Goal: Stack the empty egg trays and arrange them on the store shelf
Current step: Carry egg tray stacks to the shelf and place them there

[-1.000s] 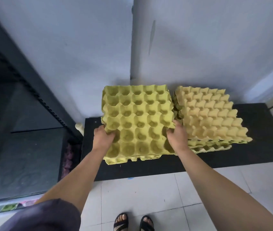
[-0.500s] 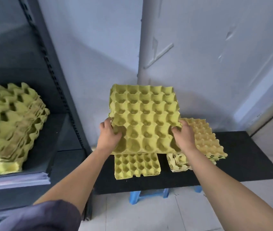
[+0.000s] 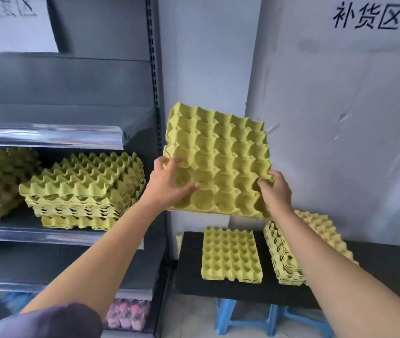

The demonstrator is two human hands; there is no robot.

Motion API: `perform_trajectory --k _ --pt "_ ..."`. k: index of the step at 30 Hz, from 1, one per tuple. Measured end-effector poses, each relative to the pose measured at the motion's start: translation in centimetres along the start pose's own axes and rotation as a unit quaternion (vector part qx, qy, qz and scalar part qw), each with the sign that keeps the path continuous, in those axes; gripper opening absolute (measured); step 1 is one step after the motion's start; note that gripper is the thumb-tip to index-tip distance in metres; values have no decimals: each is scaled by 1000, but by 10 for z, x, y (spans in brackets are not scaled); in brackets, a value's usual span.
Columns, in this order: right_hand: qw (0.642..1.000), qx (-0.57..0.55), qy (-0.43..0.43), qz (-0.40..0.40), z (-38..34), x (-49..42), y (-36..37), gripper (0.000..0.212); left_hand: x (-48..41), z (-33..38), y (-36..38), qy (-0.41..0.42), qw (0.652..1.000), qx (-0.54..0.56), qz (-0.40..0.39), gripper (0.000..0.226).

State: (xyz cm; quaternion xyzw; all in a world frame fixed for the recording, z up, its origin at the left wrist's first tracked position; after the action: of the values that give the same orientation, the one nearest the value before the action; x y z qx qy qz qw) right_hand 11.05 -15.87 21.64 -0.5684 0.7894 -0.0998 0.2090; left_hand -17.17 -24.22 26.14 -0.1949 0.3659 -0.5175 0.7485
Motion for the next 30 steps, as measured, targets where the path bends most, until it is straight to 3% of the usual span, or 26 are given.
perform_trajectory --k 10,17,20,23,30 --pt "988 -60 -104 -93 -168 61 89 51 14 -38 -193 -17 994 -29 105 77" --pt "965 -42 -210 -150 -290 125 180 67 5 -119 -334 -31 985 -35 165 66" --pt "956 -38 -234 -174 -328 154 222 75 -1 -163 -378 -47 986 -17 156 68" --pt "953 -27 -243 -177 -357 173 261 75 -4 -200 -413 -66 990 9 128 88" --pt "947 -12 -263 -187 -417 189 345 72 -19 -272 -470 -98 991 21 88 93"
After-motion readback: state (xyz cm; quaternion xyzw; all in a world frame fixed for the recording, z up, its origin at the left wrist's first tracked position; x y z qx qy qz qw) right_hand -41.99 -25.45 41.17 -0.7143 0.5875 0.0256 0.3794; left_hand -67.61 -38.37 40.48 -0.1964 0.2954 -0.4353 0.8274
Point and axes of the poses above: each hand's wrist, its own x-axis away from the middle knuckle, its own y-axis out of the palm, z = x × y, the point moved 10 cm from there along -x, towards the middle knuckle, and after that the axes turned 4 degrees about z, right-handed, at the moved point
